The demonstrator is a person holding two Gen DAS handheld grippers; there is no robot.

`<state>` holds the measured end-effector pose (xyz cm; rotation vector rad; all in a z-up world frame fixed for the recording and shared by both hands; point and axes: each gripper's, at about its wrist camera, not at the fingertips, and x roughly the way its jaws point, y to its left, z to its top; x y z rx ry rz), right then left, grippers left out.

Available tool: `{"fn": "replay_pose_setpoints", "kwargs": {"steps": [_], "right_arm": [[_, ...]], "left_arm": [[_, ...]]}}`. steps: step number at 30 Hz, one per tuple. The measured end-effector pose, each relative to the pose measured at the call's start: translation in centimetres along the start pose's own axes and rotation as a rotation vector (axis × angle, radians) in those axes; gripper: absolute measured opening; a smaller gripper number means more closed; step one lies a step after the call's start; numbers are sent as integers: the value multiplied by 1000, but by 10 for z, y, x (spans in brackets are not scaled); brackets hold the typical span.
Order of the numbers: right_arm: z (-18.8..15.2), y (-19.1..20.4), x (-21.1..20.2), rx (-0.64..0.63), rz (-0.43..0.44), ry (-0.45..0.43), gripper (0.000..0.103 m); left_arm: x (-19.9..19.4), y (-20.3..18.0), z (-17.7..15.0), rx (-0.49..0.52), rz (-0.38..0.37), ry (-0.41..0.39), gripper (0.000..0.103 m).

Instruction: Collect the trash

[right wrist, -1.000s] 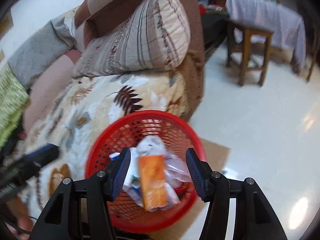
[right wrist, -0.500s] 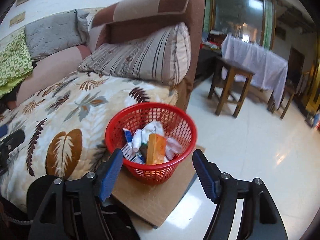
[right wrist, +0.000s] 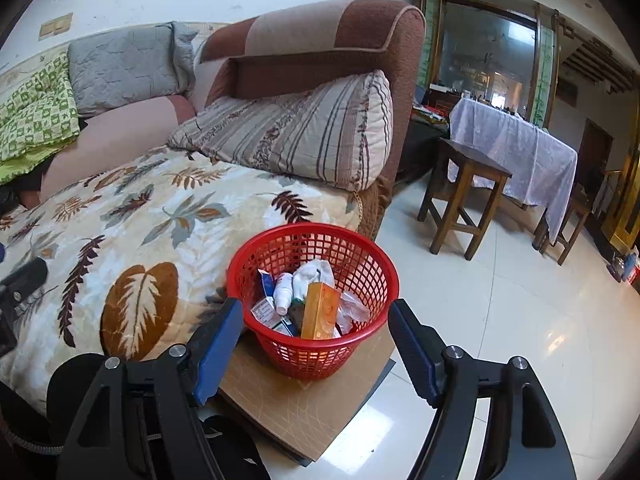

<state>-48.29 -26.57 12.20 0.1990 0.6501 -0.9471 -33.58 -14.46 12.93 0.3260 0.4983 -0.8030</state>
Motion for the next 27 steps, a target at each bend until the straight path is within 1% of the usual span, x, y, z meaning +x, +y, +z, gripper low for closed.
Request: {"fn": "replay_pose_setpoints", "kwargs": {"steps": [5, 11, 14, 17, 18, 22, 25, 27], "right_arm": [[-1, -1, 6, 9, 2, 17, 78], [-2, 0, 8, 9, 3, 24, 78], [-3, -1, 8, 11, 5, 28, 79], [-2, -1, 9, 12, 5, 30, 79], [-2, -1, 9, 13, 6, 31, 79], [-3, 3, 10, 8, 15, 35, 79], [-3, 7, 11, -3, 19, 32, 79], [-3, 11, 12, -14, 16, 29, 79]], "left_arm": [[5, -5, 1, 24, 23, 22, 97], [12, -11, 2, 34, 29, 76, 97], [13, -16, -1, 67, 54, 85, 97], [14, -22, -3, 104, 40, 94, 97], [14, -22, -4, 108, 46, 93, 97], [14, -17, -2, 91, 44, 94, 97], [17, -8, -2, 60, 48, 101, 97], [22, -2, -2, 35, 37, 113, 97]]}}
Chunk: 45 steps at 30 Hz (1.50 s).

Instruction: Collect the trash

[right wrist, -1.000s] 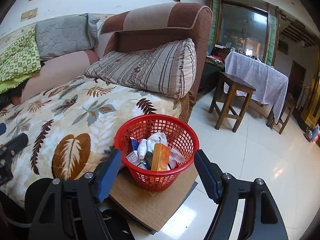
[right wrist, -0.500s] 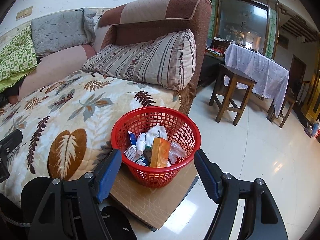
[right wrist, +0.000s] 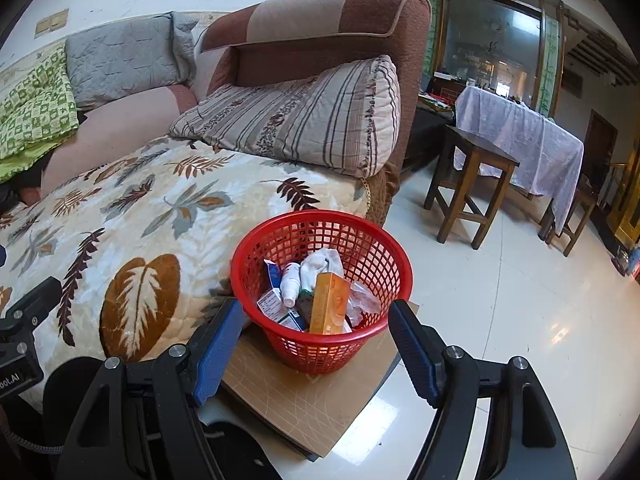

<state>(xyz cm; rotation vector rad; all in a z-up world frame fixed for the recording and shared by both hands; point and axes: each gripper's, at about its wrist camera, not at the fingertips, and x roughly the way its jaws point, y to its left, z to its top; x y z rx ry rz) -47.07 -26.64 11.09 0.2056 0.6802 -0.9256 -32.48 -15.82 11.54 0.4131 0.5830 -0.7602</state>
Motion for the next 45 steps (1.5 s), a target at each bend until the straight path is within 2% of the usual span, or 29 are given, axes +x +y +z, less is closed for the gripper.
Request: {"fn": "replay_pose_setpoints", "kwargs": {"steps": [14, 45], "right_arm": [[2, 9, 21, -4, -1, 47, 79], [-1, 10, 21, -18, -2, 54, 79]], "left_arm": [[12, 3, -3, 0, -8, 22, 97], [9, -7, -7, 52, 0, 14, 97]]}}
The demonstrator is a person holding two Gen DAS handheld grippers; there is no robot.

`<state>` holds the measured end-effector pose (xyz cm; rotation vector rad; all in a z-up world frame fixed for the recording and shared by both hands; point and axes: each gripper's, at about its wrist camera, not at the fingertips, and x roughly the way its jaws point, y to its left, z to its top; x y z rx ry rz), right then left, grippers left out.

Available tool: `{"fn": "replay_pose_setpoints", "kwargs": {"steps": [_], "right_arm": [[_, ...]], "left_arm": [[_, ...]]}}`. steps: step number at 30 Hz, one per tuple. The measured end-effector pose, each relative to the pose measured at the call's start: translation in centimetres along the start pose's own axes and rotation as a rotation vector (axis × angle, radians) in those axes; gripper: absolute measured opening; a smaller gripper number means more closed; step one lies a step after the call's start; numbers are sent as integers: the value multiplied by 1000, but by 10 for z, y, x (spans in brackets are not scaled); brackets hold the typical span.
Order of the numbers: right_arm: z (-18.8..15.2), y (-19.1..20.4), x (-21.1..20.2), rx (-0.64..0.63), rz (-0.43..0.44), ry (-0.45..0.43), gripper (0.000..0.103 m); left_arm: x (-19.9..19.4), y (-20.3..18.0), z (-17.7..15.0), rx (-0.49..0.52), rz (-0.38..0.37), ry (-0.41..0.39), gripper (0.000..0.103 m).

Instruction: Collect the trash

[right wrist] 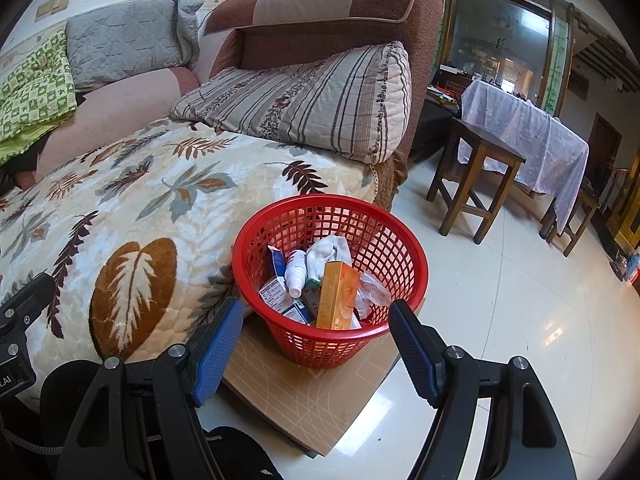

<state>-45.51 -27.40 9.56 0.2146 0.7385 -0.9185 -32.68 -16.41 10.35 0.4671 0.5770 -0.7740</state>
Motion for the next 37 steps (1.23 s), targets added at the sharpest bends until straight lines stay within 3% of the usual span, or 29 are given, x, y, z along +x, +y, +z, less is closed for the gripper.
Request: {"fn": "replay_pose_setpoints", "kwargs": {"steps": [21, 37], "right_arm": [[-2, 3, 2, -7, 1, 7, 79], [-3, 4, 10, -22, 7, 15, 79]], "left_arm": [[6, 0, -4, -2, -22, 35, 97], [12, 12, -5, -58, -48, 70, 97]]}}
